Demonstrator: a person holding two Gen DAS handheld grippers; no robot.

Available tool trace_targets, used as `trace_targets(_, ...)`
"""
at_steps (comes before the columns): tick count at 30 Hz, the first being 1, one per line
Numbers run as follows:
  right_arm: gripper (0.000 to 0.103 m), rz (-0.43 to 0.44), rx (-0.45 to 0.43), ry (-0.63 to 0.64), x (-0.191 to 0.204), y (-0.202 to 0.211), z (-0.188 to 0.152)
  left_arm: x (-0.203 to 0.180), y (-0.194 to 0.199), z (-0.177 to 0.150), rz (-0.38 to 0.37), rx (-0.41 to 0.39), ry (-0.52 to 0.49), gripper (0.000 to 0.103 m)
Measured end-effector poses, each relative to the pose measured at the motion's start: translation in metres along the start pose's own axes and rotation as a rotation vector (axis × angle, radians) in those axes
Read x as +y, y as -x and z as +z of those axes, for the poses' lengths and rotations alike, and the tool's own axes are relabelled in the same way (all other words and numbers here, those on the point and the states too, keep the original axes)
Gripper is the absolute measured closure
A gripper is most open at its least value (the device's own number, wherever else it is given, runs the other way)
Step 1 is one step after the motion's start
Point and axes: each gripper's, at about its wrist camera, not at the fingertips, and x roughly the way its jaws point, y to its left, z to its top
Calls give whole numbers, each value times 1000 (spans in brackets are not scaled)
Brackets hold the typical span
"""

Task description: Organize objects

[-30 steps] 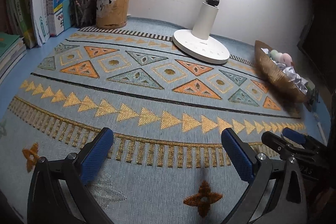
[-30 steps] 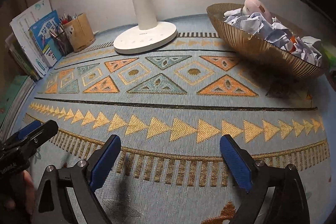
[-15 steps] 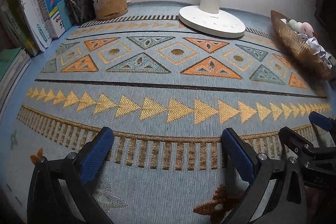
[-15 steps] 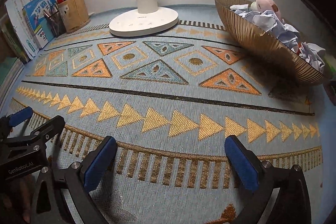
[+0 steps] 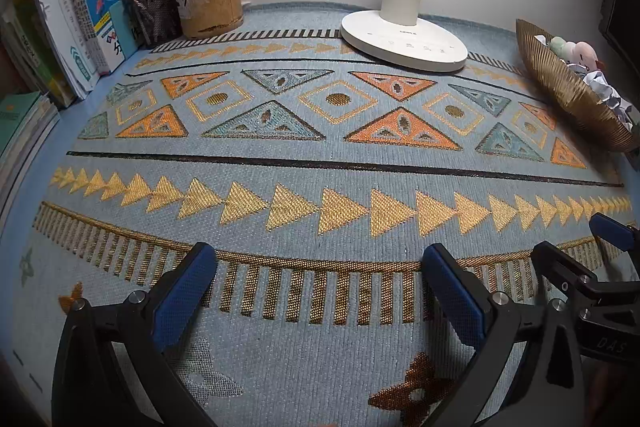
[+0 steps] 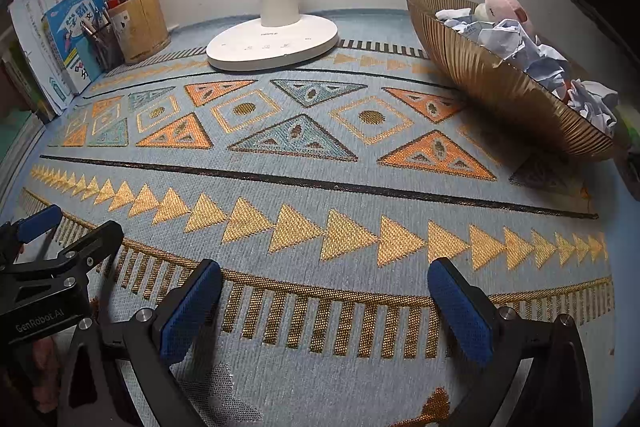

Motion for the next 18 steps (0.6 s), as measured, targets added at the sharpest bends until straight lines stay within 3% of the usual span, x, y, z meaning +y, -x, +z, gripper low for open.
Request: trace_targets(18, 0, -2, -6, -10, -2, 1, 0, 0, -1, 0, -1, 0, 0, 0)
